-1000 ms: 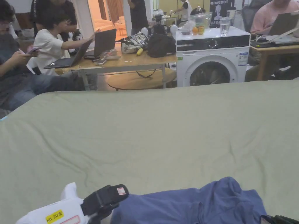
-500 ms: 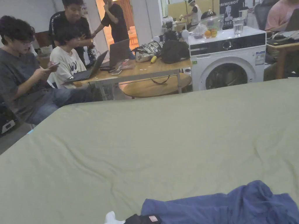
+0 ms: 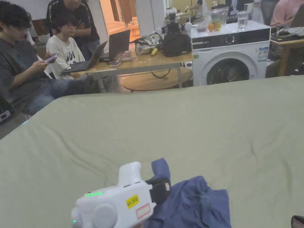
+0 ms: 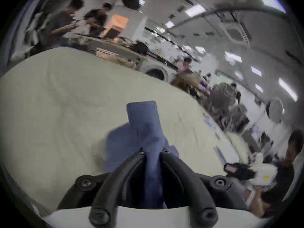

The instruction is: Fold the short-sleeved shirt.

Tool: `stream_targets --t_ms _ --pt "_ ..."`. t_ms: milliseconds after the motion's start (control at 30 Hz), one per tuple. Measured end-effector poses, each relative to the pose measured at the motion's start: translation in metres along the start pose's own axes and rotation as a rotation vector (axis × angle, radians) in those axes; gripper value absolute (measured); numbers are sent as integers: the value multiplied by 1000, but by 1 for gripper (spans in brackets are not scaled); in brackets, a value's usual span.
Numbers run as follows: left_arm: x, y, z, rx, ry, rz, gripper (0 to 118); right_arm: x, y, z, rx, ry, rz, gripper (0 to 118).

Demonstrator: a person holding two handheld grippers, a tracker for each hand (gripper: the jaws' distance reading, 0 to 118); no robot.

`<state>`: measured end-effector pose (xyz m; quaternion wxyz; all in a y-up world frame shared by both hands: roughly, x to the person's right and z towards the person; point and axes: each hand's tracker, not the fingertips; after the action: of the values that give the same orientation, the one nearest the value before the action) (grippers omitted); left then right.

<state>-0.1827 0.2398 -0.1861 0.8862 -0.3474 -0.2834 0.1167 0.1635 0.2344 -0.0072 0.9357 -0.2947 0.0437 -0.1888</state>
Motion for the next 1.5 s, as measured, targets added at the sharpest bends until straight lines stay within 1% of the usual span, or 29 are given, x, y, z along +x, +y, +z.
stream_targets --t_ms 67,100,167,200,233,300,367,400,433,467,500,567,633,667,700,733,867,933,1000,1067,1100,1167,1233,1267,1300,1333,1367,1467,1500 --pt "20 -15 -49 -117 6 -50 7 -3 -3 9 11 2 4 0" --pt "26 -22 -67 -174 -18 -51 19 0 -5 11 14 -3 5 0" --pt "32 -32 -81 -156 -159 -13 66 3 -10 17 18 -27 10 0" --pt "31 -29 -80 -164 -227 49 59 6 -11 18 12 -48 13 0" --pt "27 -23 -71 -132 -316 123 60 9 -14 20 7 -63 15 0" --pt "17 -7 -45 -61 -403 139 60 17 -17 23 4 -68 15 0" --pt "3 9 -26 30 -235 83 59 23 -17 25 -1 -85 -1 0" --pt "-6 12 -21 75 -171 137 56 26 -17 26 1 -89 -9 0" --pt "-16 13 -22 103 -156 197 44 29 -16 25 2 -91 -23 0" --pt "-22 9 -30 58 -215 252 17 31 -15 23 -1 -89 -37 0" --pt "-25 1 -40 0 -256 296 3 32 -15 22 -4 -86 -49 0" --pt "-15 -22 -69 -169 -309 295 3 29 -16 17 -9 -72 -68 0" --pt "-1 -50 -101 -355 -181 153 3 24 -18 11 -22 -60 -67 0" --pt "5 -60 -113 -382 -146 113 0 21 -20 8 -29 -55 -61 0" --pt "1 -69 -116 -354 -192 98 0 16 -21 4 -41 -50 -51 0" --pt "1 -66 -112 -262 -219 147 0 11 -22 -1 -52 -44 -43 0" --pt "-2 -49 -92 -259 -242 208 0 -10 -18 -29 -104 6 0 0" --pt "-12 -39 -63 -119 -341 255 16 -25 -6 -51 -115 54 32 0" --pt "-29 -24 -33 -35 -413 325 48 -41 6 -71 -121 105 50 0" --pt "-57 -6 -3 -5 -395 370 74 -59 21 -101 -155 165 62 0" --pt "-67 -2 7 0 -379 371 80 -67 24 -113 -162 149 73 0" --pt "-91 4 24 22 -324 377 84 -85 28 -145 -250 55 166 0" --pt "-114 3 32 -9 -236 402 84 -93 15 -188 -472 -37 315 0" --pt "-121 1 32 -33 -213 418 84 -91 1 -202 -557 -60 347 0" --pt "-128 -2 32 -55 -205 431 84 -90 -8 -203 -460 -45 377 0" --pt "-133 -7 28 -57 -218 434 84 -92 -4 -193 -382 -32 379 0" --pt "-136 -10 25 -63 -222 441 84 -93 -1 -188 -419 -42 354 0" --pt "-137 -17 4 -102 -248 452 85 -91 -2 -189 -421 -44 362 0" --pt "-136 -19 -7 -146 -276 453 85 -89 1 -189 -427 -38 336 0"
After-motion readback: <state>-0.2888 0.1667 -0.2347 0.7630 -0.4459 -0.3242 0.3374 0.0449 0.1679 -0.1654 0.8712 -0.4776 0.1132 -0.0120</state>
